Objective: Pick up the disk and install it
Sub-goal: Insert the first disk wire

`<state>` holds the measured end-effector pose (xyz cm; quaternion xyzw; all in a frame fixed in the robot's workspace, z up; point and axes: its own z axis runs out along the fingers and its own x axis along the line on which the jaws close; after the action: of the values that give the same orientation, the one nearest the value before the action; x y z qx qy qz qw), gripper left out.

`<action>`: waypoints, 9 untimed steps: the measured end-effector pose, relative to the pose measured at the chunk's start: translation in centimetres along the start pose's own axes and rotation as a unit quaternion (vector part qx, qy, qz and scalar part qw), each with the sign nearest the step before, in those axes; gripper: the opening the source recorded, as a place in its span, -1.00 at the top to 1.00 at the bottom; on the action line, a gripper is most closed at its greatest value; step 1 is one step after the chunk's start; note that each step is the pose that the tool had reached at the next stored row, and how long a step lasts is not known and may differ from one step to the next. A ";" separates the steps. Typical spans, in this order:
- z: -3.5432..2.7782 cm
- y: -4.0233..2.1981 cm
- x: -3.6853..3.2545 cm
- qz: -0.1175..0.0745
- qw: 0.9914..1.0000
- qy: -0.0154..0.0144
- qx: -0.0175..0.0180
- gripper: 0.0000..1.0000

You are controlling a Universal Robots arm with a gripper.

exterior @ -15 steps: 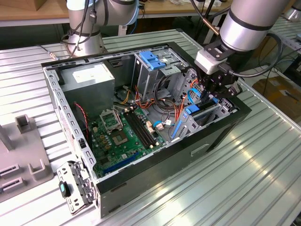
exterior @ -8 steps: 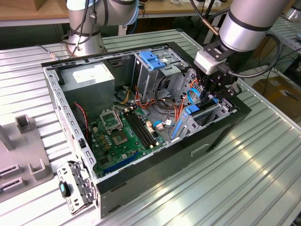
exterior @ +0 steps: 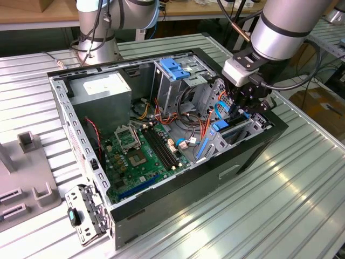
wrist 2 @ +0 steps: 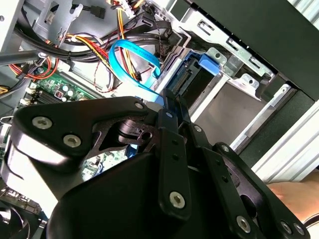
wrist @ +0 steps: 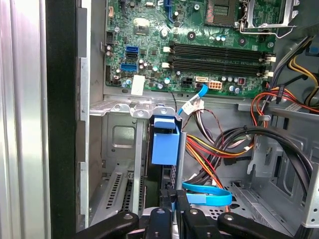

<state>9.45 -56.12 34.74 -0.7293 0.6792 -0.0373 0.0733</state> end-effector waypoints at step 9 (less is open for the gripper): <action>0.41 0.07 0.02 0.000 1.000 0.000 0.000 0.68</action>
<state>9.45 -56.12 34.32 -0.7293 0.6793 -0.0372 0.0734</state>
